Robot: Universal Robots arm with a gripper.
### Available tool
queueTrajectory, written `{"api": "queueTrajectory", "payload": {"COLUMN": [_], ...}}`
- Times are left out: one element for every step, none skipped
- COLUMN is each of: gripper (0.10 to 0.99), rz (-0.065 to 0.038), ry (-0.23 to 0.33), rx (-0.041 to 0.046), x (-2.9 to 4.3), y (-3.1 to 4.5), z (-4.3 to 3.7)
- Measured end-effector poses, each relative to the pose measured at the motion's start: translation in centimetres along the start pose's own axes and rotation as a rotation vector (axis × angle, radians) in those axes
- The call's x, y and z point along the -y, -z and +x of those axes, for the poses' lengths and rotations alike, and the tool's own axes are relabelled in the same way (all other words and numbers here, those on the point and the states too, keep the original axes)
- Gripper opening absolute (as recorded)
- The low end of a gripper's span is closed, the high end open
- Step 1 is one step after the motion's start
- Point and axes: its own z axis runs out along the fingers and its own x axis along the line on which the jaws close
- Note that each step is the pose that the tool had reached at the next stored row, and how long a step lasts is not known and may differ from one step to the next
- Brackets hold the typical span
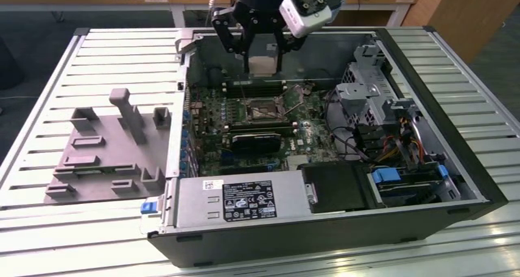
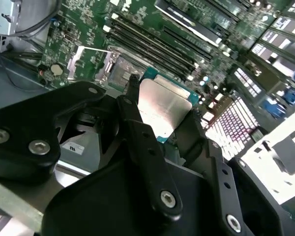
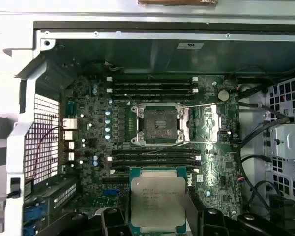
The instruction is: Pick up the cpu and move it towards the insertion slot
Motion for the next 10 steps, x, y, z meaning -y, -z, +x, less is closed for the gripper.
{"api": "queueTrajectory", "payload": {"gripper": [0.537, 0.537, 0.537, 0.537, 0.537, 0.537, 0.537, 0.537, 0.537, 0.537], "rz": [0.000, 0.000, 0.000, 0.000, 0.000, 0.000, 0.000, 0.000, 0.000, 0.000], "ry": [0.000, 0.000, 0.000, 0.000, 0.000, 0.000, 0.000, 0.000, 0.000, 0.000], "rx": [0.0000, 0.0000, 0.0000, -0.0001, -0.0001, 0.0000, 0.0000, 0.0000, -0.0001, -0.0001], "x": [-0.04, -0.09, -0.14, -0.21, -0.27, -0.35, -0.45, -0.58, -0.71, -0.86], "y": [-0.19, -0.38, -0.57, -0.75, -0.95, -1.15, -1.34, -1.54, -1.73, -1.93], "z": [-0.14, -0.24, -0.33, -0.41, -0.48, -0.57, -0.67, -0.77, -0.89, -1.01]}}
